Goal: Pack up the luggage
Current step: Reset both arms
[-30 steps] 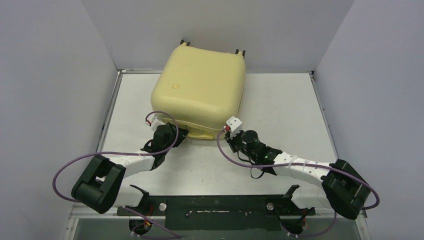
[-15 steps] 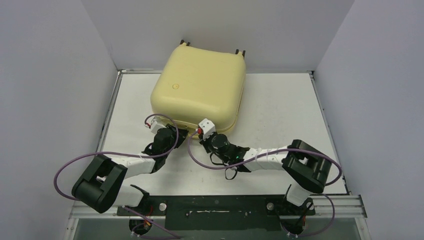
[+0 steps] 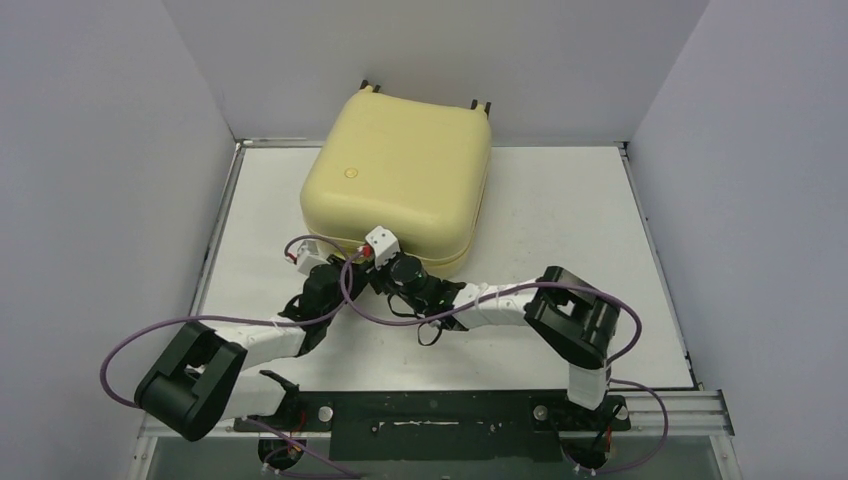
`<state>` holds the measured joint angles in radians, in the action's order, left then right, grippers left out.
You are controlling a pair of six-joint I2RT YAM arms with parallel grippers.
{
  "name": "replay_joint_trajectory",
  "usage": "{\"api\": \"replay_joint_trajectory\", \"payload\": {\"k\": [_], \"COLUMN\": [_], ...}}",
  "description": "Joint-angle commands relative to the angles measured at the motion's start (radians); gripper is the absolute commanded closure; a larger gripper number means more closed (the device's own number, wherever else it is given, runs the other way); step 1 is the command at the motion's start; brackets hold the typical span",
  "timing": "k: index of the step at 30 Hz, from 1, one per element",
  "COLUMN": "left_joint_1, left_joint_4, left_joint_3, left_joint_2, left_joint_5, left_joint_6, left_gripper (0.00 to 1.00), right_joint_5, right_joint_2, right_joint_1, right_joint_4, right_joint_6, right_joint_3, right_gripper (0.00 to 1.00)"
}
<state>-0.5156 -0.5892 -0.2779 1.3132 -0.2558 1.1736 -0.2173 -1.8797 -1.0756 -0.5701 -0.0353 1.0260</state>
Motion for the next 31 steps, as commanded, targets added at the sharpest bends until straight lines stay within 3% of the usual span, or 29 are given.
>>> {"api": "replay_joint_trajectory", "payload": {"k": [1, 3, 7, 9, 14, 17, 20, 23, 24, 27, 31], "left_joint_1": [-0.023, -0.023, -0.023, -0.021, -0.02, -0.02, -0.021, -0.021, -0.021, -0.02, -0.019], "left_joint_4": [0.284, 0.39, 0.669, 0.783, 0.969, 1.043, 1.14, 1.213, 1.197, 1.053, 0.996], "left_joint_3": [0.015, -0.006, -0.094, -0.173, -0.41, -0.556, -0.691, -0.735, -0.723, -0.679, -0.622], "left_joint_2": [-0.135, -0.232, -0.421, -0.501, -0.579, -0.547, -0.485, -0.472, -0.49, -0.544, -0.577], "left_joint_5": [0.029, 0.016, -0.011, -0.039, -0.181, -0.328, -0.494, -0.636, -0.644, -0.483, -0.382], "left_joint_6": [-0.103, -0.116, -0.151, -0.197, -0.379, -0.434, -0.44, -0.34, -0.332, -0.571, -0.716], "left_gripper": [0.77, 0.58, 0.36, 0.05, 0.03, 0.03, 0.03, 0.03, 0.03, 0.03, 0.03], "right_joint_5": [0.084, 0.024, -0.123, -0.219, -0.548, -0.529, -0.47, -0.42, -0.413, -0.438, -0.47], "right_joint_2": [0.173, 0.283, 0.48, 0.552, 0.624, 0.677, 0.792, 0.945, 0.984, 1.054, 1.059], "right_joint_1": [-0.122, -0.139, -0.154, -0.148, -0.082, 0.021, 0.151, 0.28, 0.311, 0.348, 0.349], "right_joint_4": [0.078, 0.116, 0.274, 0.349, 0.589, 0.703, 0.748, 0.778, 0.784, 0.821, 0.876], "right_joint_6": [-0.03, -0.022, -0.039, -0.085, -0.235, -0.301, -0.389, -0.46, -0.467, -0.464, -0.458], "right_joint_3": [-0.099, -0.163, -0.191, -0.174, -0.026, 0.049, 0.022, -0.044, -0.064, -0.116, -0.14], "right_gripper": [0.44, 0.35, 0.18, 0.14, 0.0, 0.0, 0.0, 0.0, 0.0, 0.0, 0.0]}}
